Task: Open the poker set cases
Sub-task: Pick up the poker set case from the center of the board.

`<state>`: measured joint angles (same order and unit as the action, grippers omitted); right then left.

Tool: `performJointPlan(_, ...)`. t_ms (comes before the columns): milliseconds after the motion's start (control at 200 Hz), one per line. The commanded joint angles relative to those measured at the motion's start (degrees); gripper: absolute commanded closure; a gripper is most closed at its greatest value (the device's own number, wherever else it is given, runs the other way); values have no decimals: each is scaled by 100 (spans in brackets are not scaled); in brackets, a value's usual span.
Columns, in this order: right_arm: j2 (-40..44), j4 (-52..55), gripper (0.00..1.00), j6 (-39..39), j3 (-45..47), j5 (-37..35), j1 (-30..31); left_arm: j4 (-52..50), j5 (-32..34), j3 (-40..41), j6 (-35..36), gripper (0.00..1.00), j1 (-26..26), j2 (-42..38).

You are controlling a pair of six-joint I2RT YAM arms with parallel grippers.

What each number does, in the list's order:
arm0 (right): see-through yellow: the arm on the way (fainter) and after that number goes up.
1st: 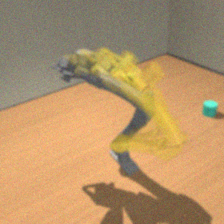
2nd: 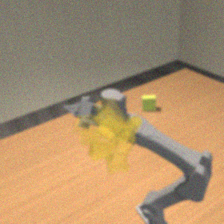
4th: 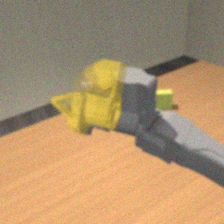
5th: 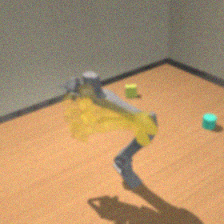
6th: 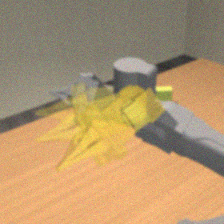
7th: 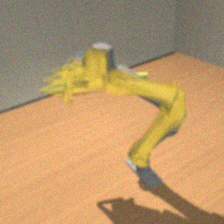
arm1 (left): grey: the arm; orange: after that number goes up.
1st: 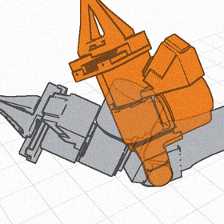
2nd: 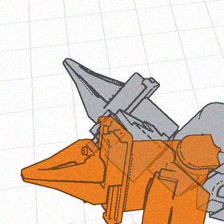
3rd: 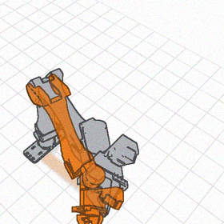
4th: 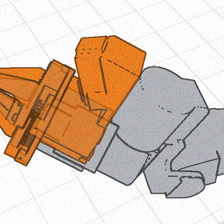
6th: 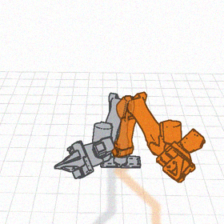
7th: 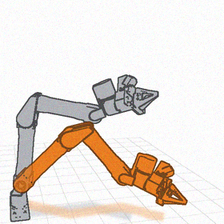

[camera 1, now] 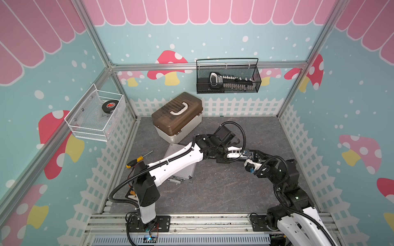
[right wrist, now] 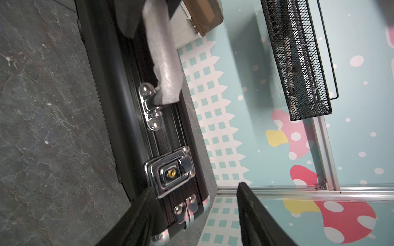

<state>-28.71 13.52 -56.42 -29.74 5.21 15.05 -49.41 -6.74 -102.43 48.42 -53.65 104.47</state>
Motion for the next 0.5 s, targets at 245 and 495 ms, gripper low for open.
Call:
performJointPlan(245, -117, 744, 38, 831, -699, 798, 7, -799, -681, -521, 473, 100, 99, -312)
performJointPlan(495, -424, 1573, 40, 841, -1240, 1299, 7, -1019, -485, -1139, 442, 100, 162, -44)
